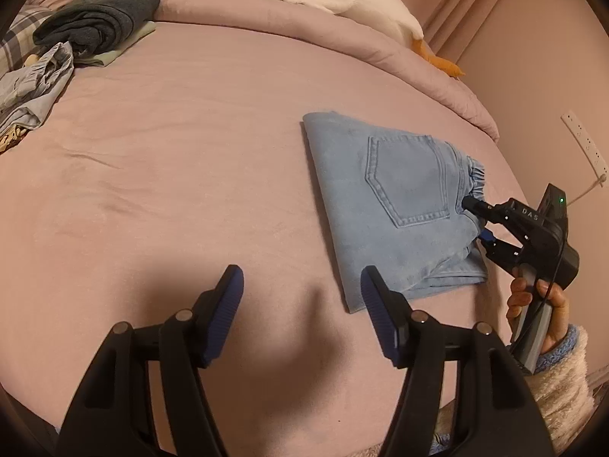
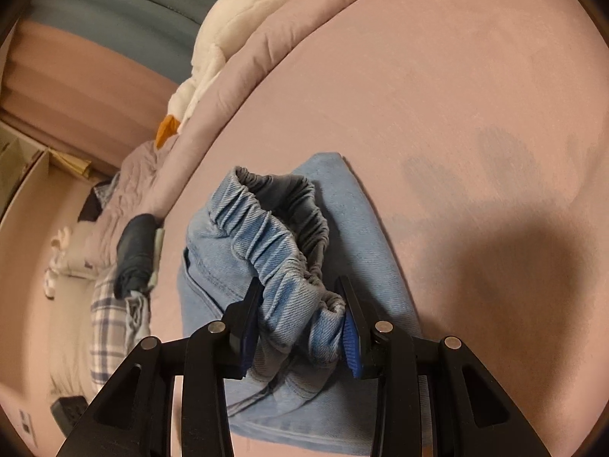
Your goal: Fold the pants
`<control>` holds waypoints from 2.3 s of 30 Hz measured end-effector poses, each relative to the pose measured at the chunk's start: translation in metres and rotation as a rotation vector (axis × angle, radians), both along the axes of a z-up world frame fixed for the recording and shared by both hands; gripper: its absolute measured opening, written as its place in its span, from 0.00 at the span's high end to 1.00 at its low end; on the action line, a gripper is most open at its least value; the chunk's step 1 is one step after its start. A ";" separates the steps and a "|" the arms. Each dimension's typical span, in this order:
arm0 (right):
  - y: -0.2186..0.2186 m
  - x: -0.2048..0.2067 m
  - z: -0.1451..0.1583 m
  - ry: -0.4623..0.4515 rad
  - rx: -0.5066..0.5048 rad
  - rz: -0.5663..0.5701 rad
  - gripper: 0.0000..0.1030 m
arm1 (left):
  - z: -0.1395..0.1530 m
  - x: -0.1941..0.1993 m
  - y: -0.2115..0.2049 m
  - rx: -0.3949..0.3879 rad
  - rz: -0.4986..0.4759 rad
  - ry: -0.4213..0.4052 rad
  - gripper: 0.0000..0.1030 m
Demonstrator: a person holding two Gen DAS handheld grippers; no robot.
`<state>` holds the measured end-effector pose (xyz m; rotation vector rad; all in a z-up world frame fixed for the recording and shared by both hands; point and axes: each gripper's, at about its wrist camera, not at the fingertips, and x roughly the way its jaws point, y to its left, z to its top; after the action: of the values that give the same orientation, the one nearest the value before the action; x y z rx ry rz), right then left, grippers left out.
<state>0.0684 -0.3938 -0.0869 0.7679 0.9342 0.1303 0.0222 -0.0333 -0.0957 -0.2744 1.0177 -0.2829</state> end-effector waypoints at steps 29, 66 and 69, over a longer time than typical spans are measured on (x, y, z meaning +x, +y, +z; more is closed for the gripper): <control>0.063 -0.024 0.039 -0.169 -0.527 0.252 0.68 | -0.003 0.011 -0.015 0.041 -0.042 -0.017 0.36; 0.121 -0.046 0.013 -0.225 -0.576 0.558 0.68 | -0.029 0.122 -0.086 0.195 -0.187 -0.020 0.33; 0.120 -0.046 0.013 -0.232 -0.576 0.560 0.68 | -0.032 0.128 -0.081 0.183 -0.165 -0.004 0.24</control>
<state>0.0226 -0.2735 -0.0742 -0.0541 0.8815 0.4099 0.1497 -0.1146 -0.1275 -0.0244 1.0562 -0.3367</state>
